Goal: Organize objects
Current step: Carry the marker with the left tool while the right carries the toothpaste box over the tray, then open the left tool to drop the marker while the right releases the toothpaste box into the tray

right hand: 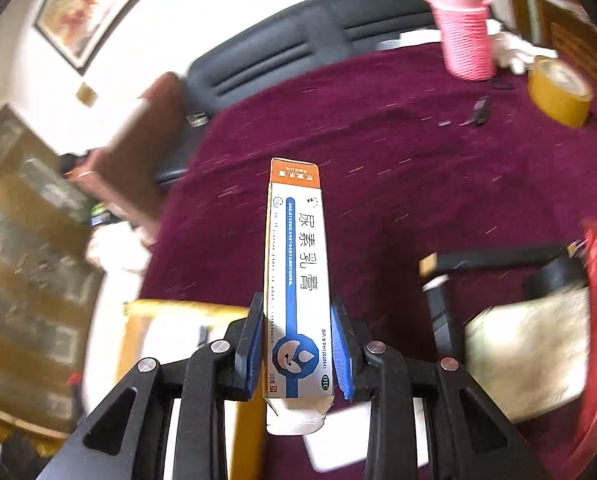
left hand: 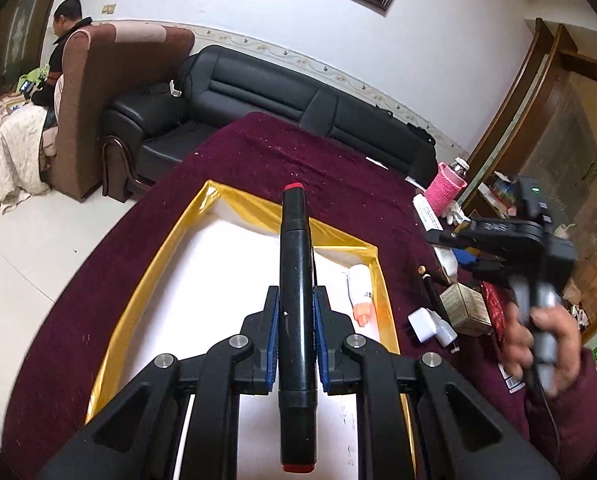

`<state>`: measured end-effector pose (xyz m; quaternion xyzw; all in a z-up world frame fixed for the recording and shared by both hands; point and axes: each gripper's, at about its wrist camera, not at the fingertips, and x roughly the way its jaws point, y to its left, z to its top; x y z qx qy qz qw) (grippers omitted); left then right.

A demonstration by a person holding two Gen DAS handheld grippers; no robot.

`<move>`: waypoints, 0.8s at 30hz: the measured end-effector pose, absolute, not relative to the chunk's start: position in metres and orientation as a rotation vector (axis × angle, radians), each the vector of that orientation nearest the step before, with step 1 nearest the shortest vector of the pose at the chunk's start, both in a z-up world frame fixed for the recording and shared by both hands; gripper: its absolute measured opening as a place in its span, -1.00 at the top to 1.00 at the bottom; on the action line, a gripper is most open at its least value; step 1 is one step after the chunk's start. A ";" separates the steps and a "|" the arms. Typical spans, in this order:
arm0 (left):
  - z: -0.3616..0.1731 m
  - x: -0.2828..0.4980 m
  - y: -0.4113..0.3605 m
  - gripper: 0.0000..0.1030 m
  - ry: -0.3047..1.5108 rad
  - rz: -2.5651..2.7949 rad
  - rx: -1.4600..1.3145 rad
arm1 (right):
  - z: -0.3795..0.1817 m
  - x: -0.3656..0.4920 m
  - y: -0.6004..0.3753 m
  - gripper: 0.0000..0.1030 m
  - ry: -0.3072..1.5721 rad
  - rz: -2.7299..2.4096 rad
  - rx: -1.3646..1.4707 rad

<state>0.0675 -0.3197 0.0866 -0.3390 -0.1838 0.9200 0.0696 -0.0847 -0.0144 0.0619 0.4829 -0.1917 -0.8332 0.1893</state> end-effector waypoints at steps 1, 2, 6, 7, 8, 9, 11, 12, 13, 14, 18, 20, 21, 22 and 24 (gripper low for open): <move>0.088 0.062 -0.319 0.72 -0.535 2.769 -1.032 | 0.062 -0.078 -0.025 0.36 -0.542 -2.294 1.359; 0.089 0.054 -0.318 0.72 -0.507 2.780 -1.053 | 0.060 -0.073 -0.036 0.36 -0.541 -2.255 1.366; 0.079 0.023 -0.318 0.72 -0.483 2.756 -1.168 | 0.039 -0.059 -0.078 0.36 -0.523 -2.146 1.430; 0.073 0.015 -0.319 0.72 -0.482 2.744 -1.210 | 0.034 -0.057 -0.086 0.36 -0.511 -2.143 1.444; 0.067 0.007 -0.319 0.72 -0.478 2.733 -1.247 | 0.027 -0.056 -0.096 0.36 -0.494 -2.139 1.457; 0.060 0.001 -0.318 0.72 -0.467 2.730 -1.280 | 0.024 -0.055 -0.102 0.36 -0.479 -2.142 1.464; 0.051 -0.007 -0.317 0.72 -0.458 2.725 -1.329 | 0.019 -0.056 -0.114 0.36 -0.427 -2.182 1.469; 0.046 -0.011 -0.316 0.72 -0.458 2.719 -1.348 | 0.017 -0.055 -0.119 0.36 -0.400 -2.201 1.469; 0.041 -0.015 -0.316 0.72 -0.456 2.712 -1.365 | 0.015 -0.057 -0.120 0.36 -0.378 -2.216 1.471; 0.038 -0.017 -0.315 0.72 -0.453 2.711 -1.380 | 0.013 -0.058 -0.123 0.36 -0.360 -2.227 1.474; 0.029 -0.021 -0.317 0.72 -0.490 2.688 -1.412 | 0.007 -0.061 -0.128 0.37 -0.317 -2.236 1.490; 0.028 -0.021 -0.319 0.72 -0.504 2.694 -1.419 | 0.007 -0.063 -0.129 0.38 -0.293 -2.244 1.485; 0.029 -0.019 -0.321 0.71 -0.513 2.700 -1.413 | 0.006 -0.065 -0.131 0.38 -0.282 -2.245 1.487; 0.029 -0.019 -0.323 0.62 -0.523 2.700 -1.406 | 0.004 -0.063 -0.129 0.38 -0.276 -2.245 1.488; 0.032 -0.016 -0.327 0.26 -0.549 2.704 -1.386 | 0.003 -0.066 -0.130 0.38 -0.255 -2.248 1.490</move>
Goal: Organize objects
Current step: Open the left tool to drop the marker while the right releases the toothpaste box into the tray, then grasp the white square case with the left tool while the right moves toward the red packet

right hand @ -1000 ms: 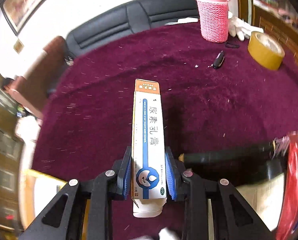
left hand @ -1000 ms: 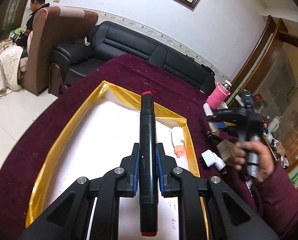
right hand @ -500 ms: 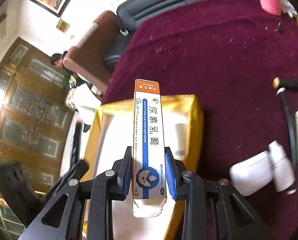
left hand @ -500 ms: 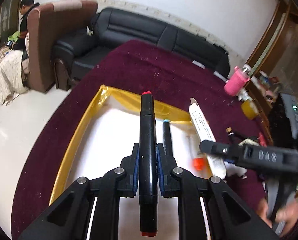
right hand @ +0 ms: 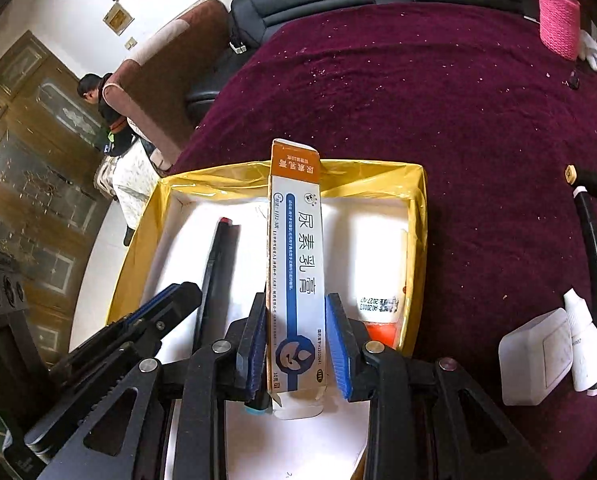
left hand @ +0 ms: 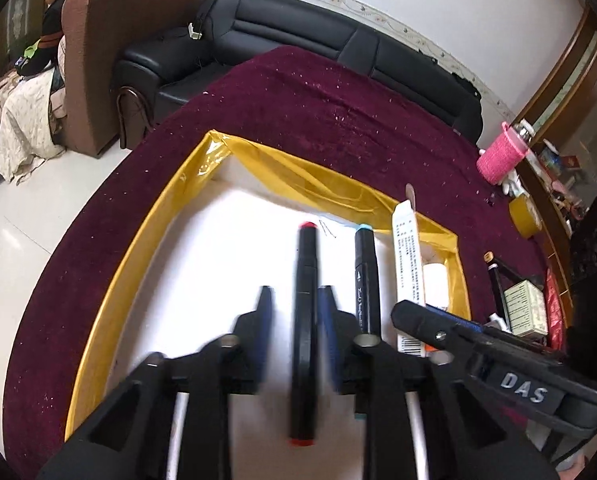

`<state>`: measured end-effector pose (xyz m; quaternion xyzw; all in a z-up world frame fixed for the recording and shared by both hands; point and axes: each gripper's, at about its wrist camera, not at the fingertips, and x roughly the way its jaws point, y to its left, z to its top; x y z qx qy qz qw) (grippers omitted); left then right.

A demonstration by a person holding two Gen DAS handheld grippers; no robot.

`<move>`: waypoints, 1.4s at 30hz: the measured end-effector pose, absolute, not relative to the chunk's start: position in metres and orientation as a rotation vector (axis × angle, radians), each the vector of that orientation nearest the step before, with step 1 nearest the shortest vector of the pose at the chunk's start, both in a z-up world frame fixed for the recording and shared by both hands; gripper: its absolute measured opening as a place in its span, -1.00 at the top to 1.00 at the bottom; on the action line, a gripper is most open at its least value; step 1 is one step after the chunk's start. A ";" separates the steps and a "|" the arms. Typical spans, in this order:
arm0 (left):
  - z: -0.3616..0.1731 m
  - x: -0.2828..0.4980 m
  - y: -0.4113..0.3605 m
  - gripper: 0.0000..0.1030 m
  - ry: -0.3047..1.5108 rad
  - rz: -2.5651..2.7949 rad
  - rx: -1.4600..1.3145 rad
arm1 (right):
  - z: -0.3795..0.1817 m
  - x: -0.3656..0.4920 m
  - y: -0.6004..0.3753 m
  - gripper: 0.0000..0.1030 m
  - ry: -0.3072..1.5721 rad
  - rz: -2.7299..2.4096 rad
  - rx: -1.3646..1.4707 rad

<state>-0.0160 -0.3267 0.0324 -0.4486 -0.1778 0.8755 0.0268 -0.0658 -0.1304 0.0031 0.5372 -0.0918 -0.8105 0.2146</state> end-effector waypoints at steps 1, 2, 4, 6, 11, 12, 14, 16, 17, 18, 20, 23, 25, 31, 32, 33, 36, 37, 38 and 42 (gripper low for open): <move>0.034 -0.015 -0.328 0.04 -0.556 2.713 -1.378 | 0.002 -0.066 -0.131 0.38 -0.247 -2.247 1.491; 0.038 -0.012 -0.330 -0.02 -0.564 2.731 -1.356 | 0.003 -0.067 -0.130 0.38 -0.247 -2.244 1.492; 0.045 -0.007 -0.331 -0.18 -0.564 2.752 -1.326 | 0.003 -0.069 -0.127 0.31 -0.280 -2.233 1.489; 0.050 -0.002 -0.331 -0.34 -0.571 2.770 -1.304 | 0.006 -0.066 -0.122 0.12 -0.328 -2.219 1.475; 0.064 0.009 -0.324 -0.38 -0.570 2.777 -1.256 | 0.031 -0.052 -0.102 -0.24 -0.352 -2.274 1.365; 0.066 0.011 -0.322 -0.39 -0.568 2.776 -1.254 | 0.037 -0.048 -0.095 -0.26 -0.352 -2.292 1.341; 0.071 0.015 -0.318 -0.39 -0.572 2.773 -1.243 | 0.050 -0.040 -0.078 -0.29 -0.354 -2.322 1.293; 0.077 0.021 -0.312 -0.44 -0.585 2.763 -1.227 | 0.067 -0.028 -0.055 -0.30 -0.327 -2.380 1.216; 0.080 0.025 -0.309 -0.46 -0.594 2.754 -1.216 | 0.076 -0.019 -0.043 -0.30 -0.292 -2.427 1.164; 0.085 0.029 -0.305 -0.50 -0.603 2.742 -1.199 | 0.088 -0.007 -0.029 -0.30 -0.233 -2.500 1.087; 0.095 0.038 -0.290 -0.56 -0.593 2.721 -1.151 | 0.109 0.019 0.001 -0.57 -0.109 -2.674 0.908; 0.108 0.047 -0.257 -0.75 -0.527 2.680 -1.084 | 0.120 0.052 0.060 -1.00 -0.062 -2.894 0.685; 0.110 0.047 -0.226 -0.76 -0.448 2.645 -1.075 | 0.114 0.053 0.094 -1.00 -0.107 -2.984 0.785; 0.083 0.029 -0.159 -0.76 -0.332 2.553 -1.218 | 0.067 0.056 0.190 -1.00 -0.553 -2.951 0.991; 0.078 0.026 -0.153 -0.76 -0.310 2.558 -1.238 | 0.059 0.057 0.200 -1.00 -0.576 -2.957 0.992; 0.074 0.021 -0.148 -0.76 -0.270 2.572 -1.254 | 0.055 0.058 0.205 -1.00 -0.581 -2.967 0.988; 0.067 0.011 -0.124 -0.76 0.024 2.624 -1.230 | 0.041 0.058 0.221 -1.00 -0.591 -2.988 0.968; 0.066 0.009 -0.110 -0.76 0.179 2.623 -1.196 | 0.037 0.058 0.224 -1.00 -0.600 -2.988 0.965; 0.063 0.008 -0.099 -0.76 0.306 2.604 -1.174 | 0.033 0.059 0.231 -1.00 -0.625 -2.987 0.962; 0.047 0.000 -0.064 -0.76 0.606 2.402 -1.196 | 0.020 0.059 0.253 -1.00 -0.739 -2.946 0.968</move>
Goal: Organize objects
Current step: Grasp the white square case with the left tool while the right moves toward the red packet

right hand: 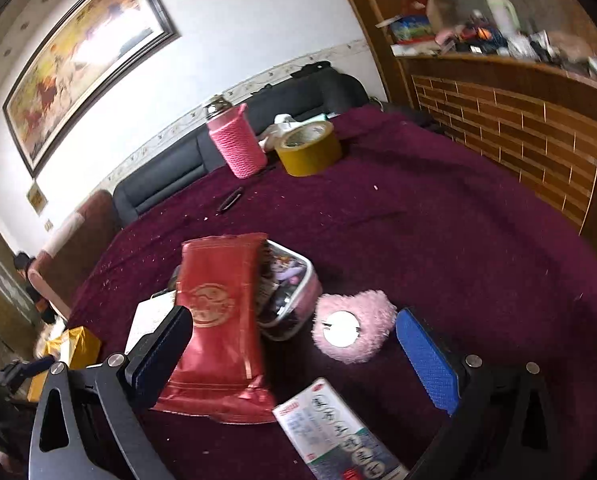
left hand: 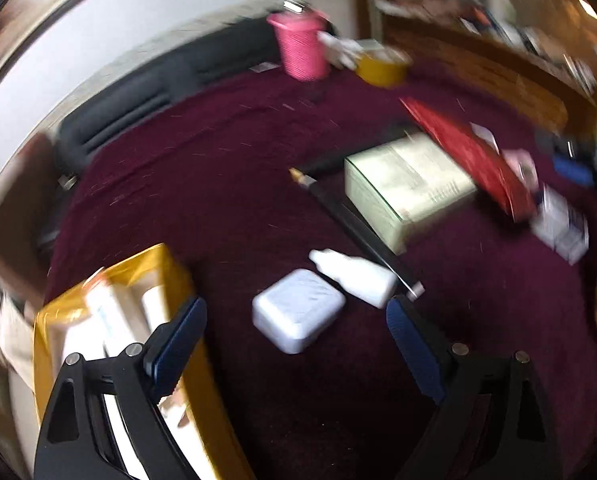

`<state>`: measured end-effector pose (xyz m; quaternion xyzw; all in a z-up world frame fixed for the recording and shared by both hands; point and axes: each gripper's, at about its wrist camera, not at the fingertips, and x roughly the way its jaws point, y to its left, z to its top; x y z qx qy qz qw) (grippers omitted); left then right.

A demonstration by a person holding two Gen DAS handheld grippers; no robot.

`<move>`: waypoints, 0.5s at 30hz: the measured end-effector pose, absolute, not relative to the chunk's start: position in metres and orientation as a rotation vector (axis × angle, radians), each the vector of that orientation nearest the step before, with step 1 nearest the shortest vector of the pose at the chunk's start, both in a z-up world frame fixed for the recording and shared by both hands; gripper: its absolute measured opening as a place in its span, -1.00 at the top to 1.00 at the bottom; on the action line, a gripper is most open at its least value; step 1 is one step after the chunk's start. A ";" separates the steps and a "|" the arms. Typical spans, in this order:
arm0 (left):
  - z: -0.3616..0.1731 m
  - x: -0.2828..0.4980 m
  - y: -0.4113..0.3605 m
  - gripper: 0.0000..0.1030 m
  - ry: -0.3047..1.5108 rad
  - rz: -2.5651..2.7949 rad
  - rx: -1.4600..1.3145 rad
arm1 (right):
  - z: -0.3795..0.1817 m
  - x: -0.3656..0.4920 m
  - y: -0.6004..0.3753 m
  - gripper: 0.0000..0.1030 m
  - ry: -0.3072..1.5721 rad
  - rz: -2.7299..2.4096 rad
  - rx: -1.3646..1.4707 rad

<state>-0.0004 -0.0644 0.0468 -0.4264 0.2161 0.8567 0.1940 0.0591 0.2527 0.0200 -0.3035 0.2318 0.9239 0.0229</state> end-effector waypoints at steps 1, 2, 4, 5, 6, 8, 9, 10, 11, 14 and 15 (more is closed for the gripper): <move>0.043 -0.002 -0.059 -0.76 0.676 2.380 -1.193 | 0.017 0.059 0.255 -1.00 0.736 2.859 -0.947; 0.039 -0.003 -0.054 -0.76 0.753 2.367 -1.186 | 0.015 0.058 0.257 -1.00 0.760 2.858 -0.955; 0.029 -0.012 -0.047 -0.76 0.852 2.331 -1.194 | 0.014 0.058 0.261 -1.00 0.786 2.863 -0.950; 0.024 -0.017 -0.044 -0.76 0.863 2.310 -1.214 | 0.015 0.059 0.263 -1.00 0.797 2.866 -0.944; 0.019 -0.022 -0.043 -0.76 0.864 2.290 -1.239 | 0.015 0.059 0.264 -1.00 0.802 2.867 -0.940; 0.011 -0.029 -0.042 -0.76 0.860 2.266 -1.272 | 0.014 0.060 0.267 -1.00 0.813 2.865 -0.936; 0.013 -0.030 -0.044 -0.69 0.824 2.271 -1.270 | 0.013 0.060 0.267 -1.00 0.816 2.861 -0.935; 0.013 -0.032 -0.046 -0.49 0.791 2.270 -1.289 | 0.012 0.060 0.269 -1.00 0.821 2.857 -0.937; 0.012 -0.034 -0.043 -0.38 0.776 2.267 -1.301 | 0.011 0.059 0.271 -1.00 0.830 2.852 -0.943; 0.014 -0.034 -0.047 -0.04 0.730 2.300 -1.329 | 0.008 0.057 0.271 -1.00 0.838 2.845 -0.967; 0.015 -0.033 -0.049 -0.04 0.714 2.314 -1.329 | 0.007 0.056 0.271 -1.00 0.832 2.844 -0.970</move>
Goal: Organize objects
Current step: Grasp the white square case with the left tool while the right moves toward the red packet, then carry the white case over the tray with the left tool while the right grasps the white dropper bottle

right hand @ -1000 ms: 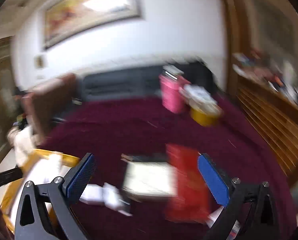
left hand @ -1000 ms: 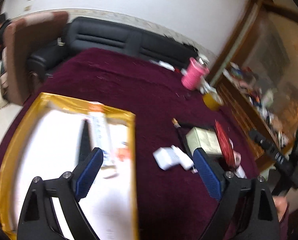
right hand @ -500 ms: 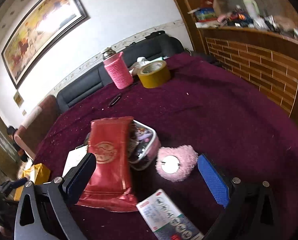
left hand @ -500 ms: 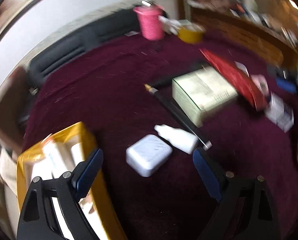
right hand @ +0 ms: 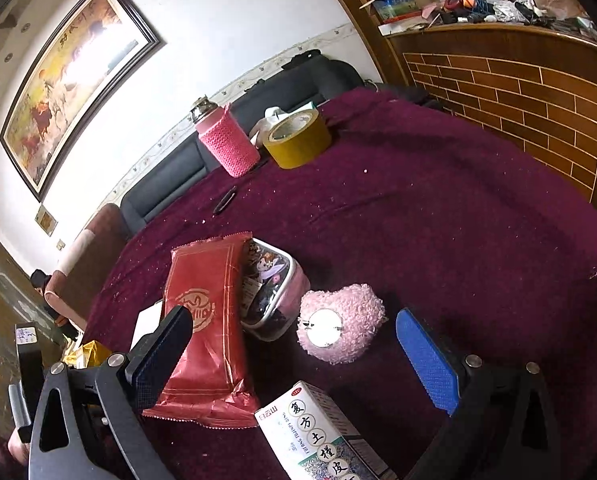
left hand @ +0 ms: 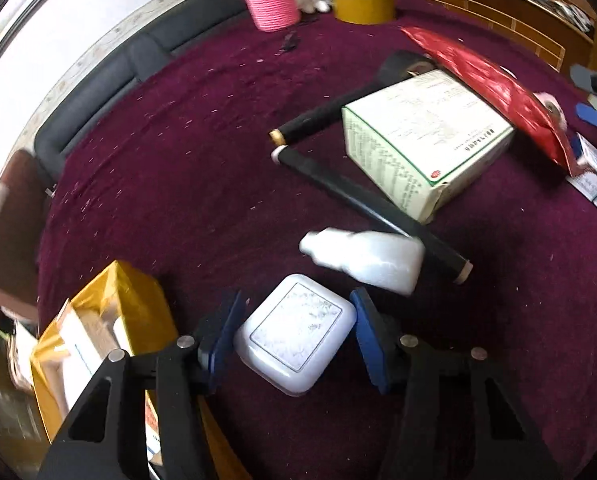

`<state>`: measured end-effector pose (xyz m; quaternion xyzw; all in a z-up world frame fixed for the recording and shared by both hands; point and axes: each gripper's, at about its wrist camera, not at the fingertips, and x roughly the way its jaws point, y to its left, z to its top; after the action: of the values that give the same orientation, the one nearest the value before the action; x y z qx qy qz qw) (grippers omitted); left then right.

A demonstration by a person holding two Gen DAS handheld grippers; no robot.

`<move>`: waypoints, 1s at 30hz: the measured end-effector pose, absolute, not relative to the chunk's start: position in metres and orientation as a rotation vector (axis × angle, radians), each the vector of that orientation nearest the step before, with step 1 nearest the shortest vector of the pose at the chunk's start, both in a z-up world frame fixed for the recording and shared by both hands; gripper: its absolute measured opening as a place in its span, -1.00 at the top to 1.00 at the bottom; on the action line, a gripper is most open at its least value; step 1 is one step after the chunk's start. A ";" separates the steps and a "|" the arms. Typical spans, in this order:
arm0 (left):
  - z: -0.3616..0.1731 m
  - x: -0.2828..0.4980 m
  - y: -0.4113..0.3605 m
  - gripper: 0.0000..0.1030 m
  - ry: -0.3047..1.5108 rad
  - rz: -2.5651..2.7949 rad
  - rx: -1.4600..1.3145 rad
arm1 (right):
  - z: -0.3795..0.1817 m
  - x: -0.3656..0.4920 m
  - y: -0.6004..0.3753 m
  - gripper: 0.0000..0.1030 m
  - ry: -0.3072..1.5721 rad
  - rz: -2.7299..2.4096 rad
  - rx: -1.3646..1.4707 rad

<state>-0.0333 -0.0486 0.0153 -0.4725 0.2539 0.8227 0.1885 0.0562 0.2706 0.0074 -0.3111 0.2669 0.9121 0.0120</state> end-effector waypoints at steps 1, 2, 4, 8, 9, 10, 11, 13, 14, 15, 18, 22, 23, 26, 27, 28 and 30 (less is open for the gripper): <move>0.018 -0.031 -0.052 -0.04 0.683 2.338 -1.321 | 0.007 0.056 0.271 -1.00 0.826 2.842 -0.970; 0.021 -0.028 -0.054 -0.04 0.659 2.353 -1.317 | 0.007 0.056 0.271 -1.00 0.819 2.842 -0.967; 0.031 -0.023 -0.063 -0.04 0.552 2.389 -1.307 | 0.007 0.057 0.272 -1.00 0.814 2.839 -0.960; 0.060 0.001 -0.078 -0.04 0.369 2.473 -1.232 | 0.004 0.056 0.275 -1.00 0.836 2.828 -0.973; 0.067 0.008 -0.081 -0.04 0.317 2.479 -1.204 | 0.003 0.056 0.276 -1.00 0.838 2.823 -0.975; 0.074 0.017 -0.085 -0.04 0.255 2.484 -1.174 | 0.002 0.057 0.276 -1.00 0.837 2.818 -0.976; 0.080 0.022 -0.088 -0.04 0.205 2.487 -1.149 | 0.002 0.056 0.277 -1.00 0.835 2.816 -0.975; 0.089 0.031 -0.095 -0.04 0.106 2.494 -1.105 | 0.004 0.058 0.276 -1.00 0.816 2.816 -0.957; 0.094 0.037 -0.099 -0.04 0.057 2.498 -1.076 | 0.007 0.059 0.275 -1.00 0.797 2.819 -0.936; 0.098 0.040 -0.102 -0.04 0.029 2.501 -1.057 | 0.012 0.063 0.272 -1.00 0.764 2.815 -0.913; 0.114 0.058 -0.118 -0.04 -0.107 2.496 -0.971 | 0.038 0.079 0.252 -1.00 0.687 2.893 -0.845; 0.129 0.087 -0.151 -0.04 -0.278 2.507 -0.860 | 0.075 0.076 0.201 -1.00 0.673 3.115 -0.962; 0.130 0.093 -0.159 -0.04 -0.302 2.515 -0.848 | 0.080 0.066 0.180 -1.00 0.656 3.175 -1.058; 0.127 0.104 -0.186 -0.04 -0.335 2.562 -0.860 | 0.072 0.031 0.128 -1.00 0.574 3.224 -1.356; 0.124 0.107 -0.195 -0.04 -0.344 2.580 -0.872 | 0.064 0.020 0.111 -0.99 0.513 3.218 -1.429; 0.121 0.110 -0.206 -0.04 -0.356 2.596 -0.882 | 0.057 0.008 0.096 -0.85 0.451 3.206 -1.495; 0.115 0.115 -0.228 -0.05 -0.400 2.618 -0.903 | 0.042 -0.012 0.072 -0.25 0.397 3.160 -1.665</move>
<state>0.1150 -0.2283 0.1150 -0.3179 -0.1407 0.9219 0.1709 -0.0117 0.0715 0.0415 -0.4515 0.1076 0.8569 -0.2244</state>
